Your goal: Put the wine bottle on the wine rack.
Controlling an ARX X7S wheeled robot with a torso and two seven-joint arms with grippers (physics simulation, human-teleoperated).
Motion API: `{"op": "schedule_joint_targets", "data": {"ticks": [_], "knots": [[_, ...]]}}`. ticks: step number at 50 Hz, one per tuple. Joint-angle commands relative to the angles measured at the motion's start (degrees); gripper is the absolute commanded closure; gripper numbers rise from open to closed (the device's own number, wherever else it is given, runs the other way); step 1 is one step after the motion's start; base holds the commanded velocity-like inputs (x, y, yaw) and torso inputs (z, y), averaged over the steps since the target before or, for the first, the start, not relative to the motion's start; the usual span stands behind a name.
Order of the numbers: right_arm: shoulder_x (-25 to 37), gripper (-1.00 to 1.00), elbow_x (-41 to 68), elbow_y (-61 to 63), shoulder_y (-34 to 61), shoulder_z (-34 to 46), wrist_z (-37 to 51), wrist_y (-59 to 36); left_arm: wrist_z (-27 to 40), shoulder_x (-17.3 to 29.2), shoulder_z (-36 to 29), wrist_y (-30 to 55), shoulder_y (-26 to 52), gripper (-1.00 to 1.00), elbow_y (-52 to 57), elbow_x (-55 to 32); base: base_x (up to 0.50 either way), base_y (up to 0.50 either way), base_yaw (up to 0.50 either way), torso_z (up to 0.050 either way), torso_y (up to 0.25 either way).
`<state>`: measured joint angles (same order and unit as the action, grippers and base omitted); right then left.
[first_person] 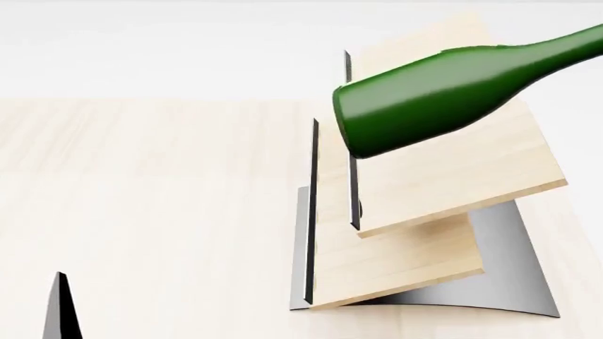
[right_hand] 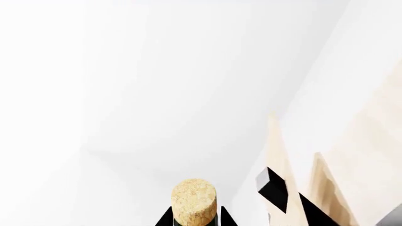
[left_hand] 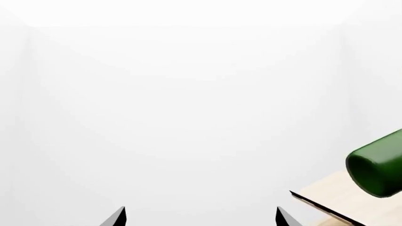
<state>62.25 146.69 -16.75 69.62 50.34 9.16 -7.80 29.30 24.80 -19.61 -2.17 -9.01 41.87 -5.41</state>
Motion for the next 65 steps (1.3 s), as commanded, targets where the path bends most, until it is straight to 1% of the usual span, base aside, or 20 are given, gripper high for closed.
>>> {"op": "schedule_joint_targets", "data": {"ticks": [1, 5, 16, 27, 47, 65], "knots": [[-0.68, 1.0, -2.15, -2.91, 0.27, -0.91, -3.57, -1.85, 0.12, 0.04, -0.24, 0.09, 0.13, -1.0, -0.08, 0.04, 0.0, 0.0, 0.0, 0.0, 0.0], [-1.59, 1.0, -3.04, -5.63, 0.54, -0.28, -5.0, -3.35, 0.09, -0.02, -0.42, -0.15, 0.24, -1.0, -0.64, 0.07, 0.0, 0.0, 0.0, 0.0, 0.0], [-1.34, 1.0, -3.37, -6.31, -0.55, -0.29, -6.27, -3.46, 0.22, 0.11, -0.53, -0.14, 0.27, -1.0, -0.54, 0.04, 0.0, 0.0, 0.0, 0.0, 0.001], [-0.24, 1.0, -2.98, -2.18, -2.45, -0.99, -5.8, -1.42, 0.38, 0.24, -0.57, 0.01, 0.36, -1.0, -0.45, -0.06, 0.0, 0.0, 0.0, 0.001, 0.001], [0.86, 1.0, -2.38, 1.66, -6.24, -1.7, -6.64, 1.48, 0.62, 0.42, -0.77, 0.17, 0.52, -1.0, -0.4, -0.13, 0.0, 0.0, 0.0, 0.0, 0.001], [1.85, 1.0, -5.56, 4.47, -8.24, -1.64, -7.75, 4.23, 0.74, 0.46, -1.2, -0.36, 0.53, -1.0, -1.01, 0.03, 0.0, 0.0, 0.0, 0.0, 0.001]]}}
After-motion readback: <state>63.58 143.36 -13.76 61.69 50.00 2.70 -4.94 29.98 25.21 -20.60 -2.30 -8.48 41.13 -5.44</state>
